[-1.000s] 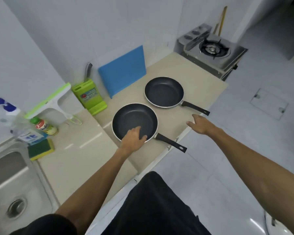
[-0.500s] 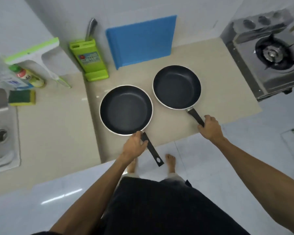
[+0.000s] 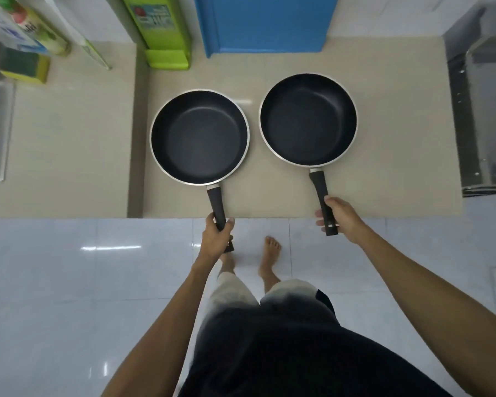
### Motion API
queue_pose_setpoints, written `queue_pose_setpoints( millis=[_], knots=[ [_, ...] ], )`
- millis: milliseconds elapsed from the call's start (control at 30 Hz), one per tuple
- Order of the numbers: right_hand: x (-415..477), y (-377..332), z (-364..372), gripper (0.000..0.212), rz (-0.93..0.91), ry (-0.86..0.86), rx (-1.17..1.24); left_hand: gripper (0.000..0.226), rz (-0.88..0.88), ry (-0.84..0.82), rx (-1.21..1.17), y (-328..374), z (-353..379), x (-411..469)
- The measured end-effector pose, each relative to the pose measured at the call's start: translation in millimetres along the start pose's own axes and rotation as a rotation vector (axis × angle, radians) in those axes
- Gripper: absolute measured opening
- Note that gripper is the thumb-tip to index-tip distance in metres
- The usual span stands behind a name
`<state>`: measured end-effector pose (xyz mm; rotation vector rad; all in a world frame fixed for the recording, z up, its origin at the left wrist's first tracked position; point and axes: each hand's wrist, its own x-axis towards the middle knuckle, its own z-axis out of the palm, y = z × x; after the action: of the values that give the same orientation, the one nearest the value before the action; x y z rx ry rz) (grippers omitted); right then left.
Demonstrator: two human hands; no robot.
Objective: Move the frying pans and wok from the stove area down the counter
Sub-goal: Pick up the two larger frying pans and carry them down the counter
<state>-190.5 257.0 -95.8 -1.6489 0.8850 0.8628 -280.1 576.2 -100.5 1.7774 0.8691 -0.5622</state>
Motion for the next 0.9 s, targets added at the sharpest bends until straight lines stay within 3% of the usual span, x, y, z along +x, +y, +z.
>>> queue_pose_setpoints(
  millis=[167,333,533,733,900],
  knots=[
    [21,6,-1,0.034,0.009,-0.071,0.006,0.04,-0.005,0.059,-0.124,0,14,13],
    [29,13,7,0.03,-0.084,0.024,0.037,0.036,-0.083,0.068,-0.331,-6,21,19],
    [34,13,17,0.022,-0.164,0.126,-0.002,0.039,-0.088,0.116,-0.345,-9,28,30],
    [38,20,32,0.043,-0.291,0.341,-0.253,0.035,-0.051,0.213,-0.344,-10,39,33],
    [34,20,33,0.053,-0.305,0.396,-0.334,0.04,0.002,0.324,-0.254,-5,40,27]
  ],
)
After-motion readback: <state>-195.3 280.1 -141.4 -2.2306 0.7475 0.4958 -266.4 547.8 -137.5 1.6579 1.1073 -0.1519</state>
